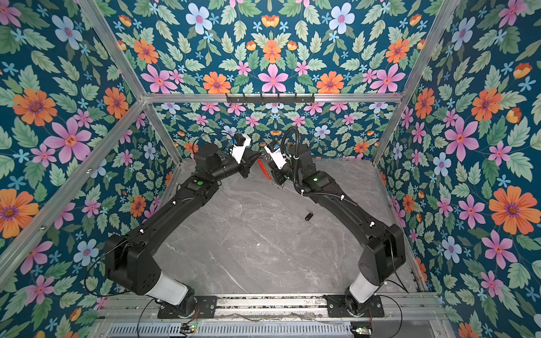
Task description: Put the keys on the keyring
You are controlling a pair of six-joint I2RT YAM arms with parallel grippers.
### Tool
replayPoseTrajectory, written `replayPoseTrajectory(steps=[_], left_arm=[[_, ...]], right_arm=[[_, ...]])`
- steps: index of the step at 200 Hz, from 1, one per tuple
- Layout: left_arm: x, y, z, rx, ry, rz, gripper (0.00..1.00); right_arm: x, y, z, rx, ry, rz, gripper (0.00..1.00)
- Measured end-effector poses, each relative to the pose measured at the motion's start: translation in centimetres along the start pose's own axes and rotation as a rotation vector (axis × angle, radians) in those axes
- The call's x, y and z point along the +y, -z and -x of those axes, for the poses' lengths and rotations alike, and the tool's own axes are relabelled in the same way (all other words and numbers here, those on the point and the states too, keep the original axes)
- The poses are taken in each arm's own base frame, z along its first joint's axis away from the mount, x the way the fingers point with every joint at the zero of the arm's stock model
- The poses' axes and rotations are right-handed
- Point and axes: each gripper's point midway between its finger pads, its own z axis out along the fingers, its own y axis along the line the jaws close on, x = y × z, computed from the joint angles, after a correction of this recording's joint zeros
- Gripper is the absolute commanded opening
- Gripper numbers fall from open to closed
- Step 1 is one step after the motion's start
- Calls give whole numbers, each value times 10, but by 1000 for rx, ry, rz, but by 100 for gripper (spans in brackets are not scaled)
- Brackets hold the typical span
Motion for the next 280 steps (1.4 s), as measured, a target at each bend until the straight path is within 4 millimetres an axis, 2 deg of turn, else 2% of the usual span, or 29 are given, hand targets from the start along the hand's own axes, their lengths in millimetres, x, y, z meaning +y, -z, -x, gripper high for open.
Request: replayPoseTrajectory(steps=[33,65,91,109,131,148,168,191,221,234,280], left_arm=[[5,-7,-5,-31,120,34,0],[11,-12,-12,-53,235,92,0],[10,-15,-14,-91,286,117,0],[10,-11,-15,-147,320,124,0],[7,-8,-19,-191,355,111,0],[4,-6,-12,-238,364,92,0],[5,-2,5,-317,374,59,0],[3,1,6,-373,382,15,0],[-10,-2,7,-390,382,-86,0],[-16,-1,14,-412,379,-130,0],[-24,3,24,-450,405,-209,0]], right_arm=[[6,-9,-3,17,11,-15,0],[4,-22,-7,22,28,-55,0],[2,-23,-8,27,30,-78,0],[3,-24,-8,21,27,-75,21],[17,-18,-2,-5,23,-18,37],[21,1,11,-51,1,19,41],[4,26,25,-113,-67,26,43],[-18,52,27,-151,-172,54,41],[-43,75,39,-242,-319,136,27],[-48,76,46,-280,-376,186,26],[-36,66,70,-345,-453,388,21]])
